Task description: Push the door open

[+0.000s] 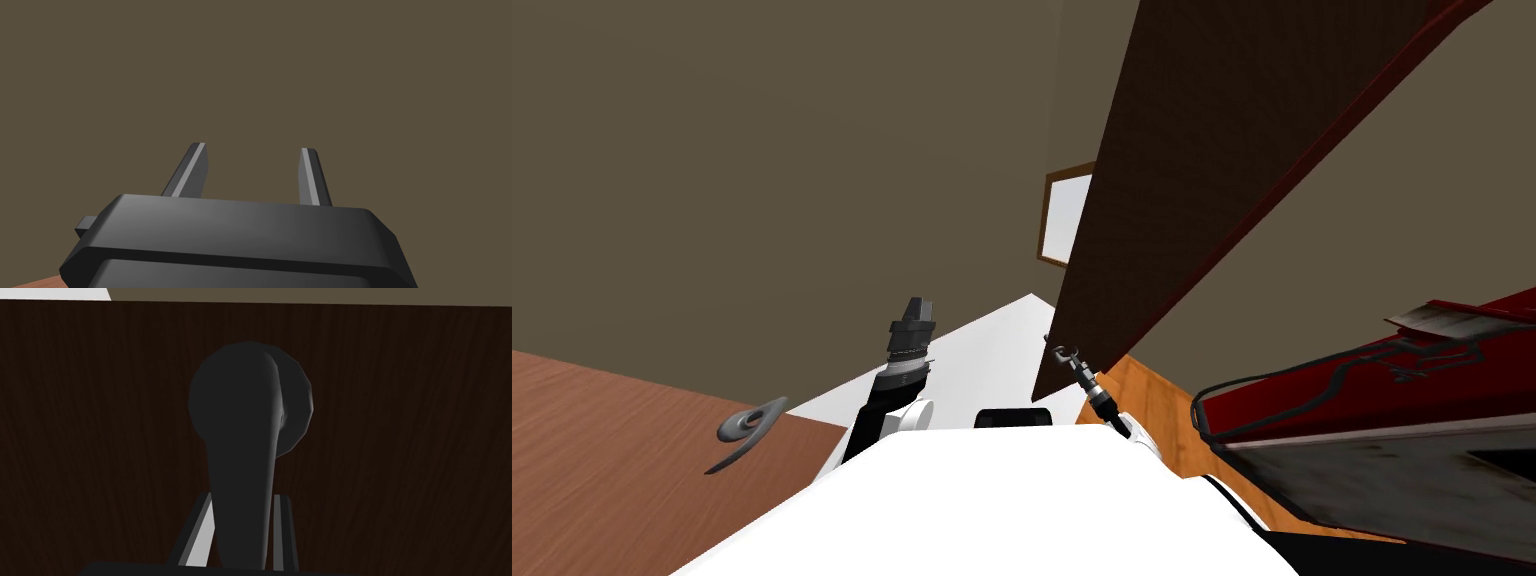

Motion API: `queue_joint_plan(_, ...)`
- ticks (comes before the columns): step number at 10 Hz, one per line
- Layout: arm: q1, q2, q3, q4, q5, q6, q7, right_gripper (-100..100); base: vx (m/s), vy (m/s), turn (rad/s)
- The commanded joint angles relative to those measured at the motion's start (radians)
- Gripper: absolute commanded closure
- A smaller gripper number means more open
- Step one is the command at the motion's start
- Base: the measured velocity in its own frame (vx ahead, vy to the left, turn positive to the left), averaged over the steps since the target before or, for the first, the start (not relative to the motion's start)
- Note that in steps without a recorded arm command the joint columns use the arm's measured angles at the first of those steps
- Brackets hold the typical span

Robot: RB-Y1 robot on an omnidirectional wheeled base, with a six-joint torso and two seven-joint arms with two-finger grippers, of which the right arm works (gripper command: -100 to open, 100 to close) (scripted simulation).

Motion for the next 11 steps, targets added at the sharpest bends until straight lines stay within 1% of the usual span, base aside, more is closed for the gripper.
queue_joint_plan(1, -0.004, -0.003, -0.02, -0.024, -0.016, 0.03, 0.01, 100, 0.102, 0.081, -0.011)
queue_joint_plan(4, -0.004, -0.003, -0.02, -0.024, -0.016, 0.03, 0.01, 100, 0.021, 0.012, 0.006)
queue_joint_plan(5, -0.018, 0.011, -0.036, -0.019, -0.033, 0.054, 0.03, 100, 0.057, 0.038, -0.022)
queue_joint_plan(7, -0.018, 0.011, -0.036, -0.019, -0.033, 0.054, 0.03, 100, 0.046, 0.038, -0.01)
queue_joint_plan(8, -0.032, 0.026, -0.053, -0.014, -0.051, 0.079, 0.05, 100, 0.079, 0.051, -0.013)
queue_joint_plan(9, -0.032, 0.026, -0.053, -0.014, -0.051, 0.079, 0.05, 100, 0.089, 0.065, -0.012)
queue_joint_plan(10, -0.039, 0.033, -0.062, -0.011, -0.06, 0.092, 0.06, 100, 0.077, 0.075, -0.005)
queue_joint_plan(11, -0.053, 0.047, -0.079, -0.006, -0.078, 0.117, 0.081, 100, 0.131, 0.084, -0.03)
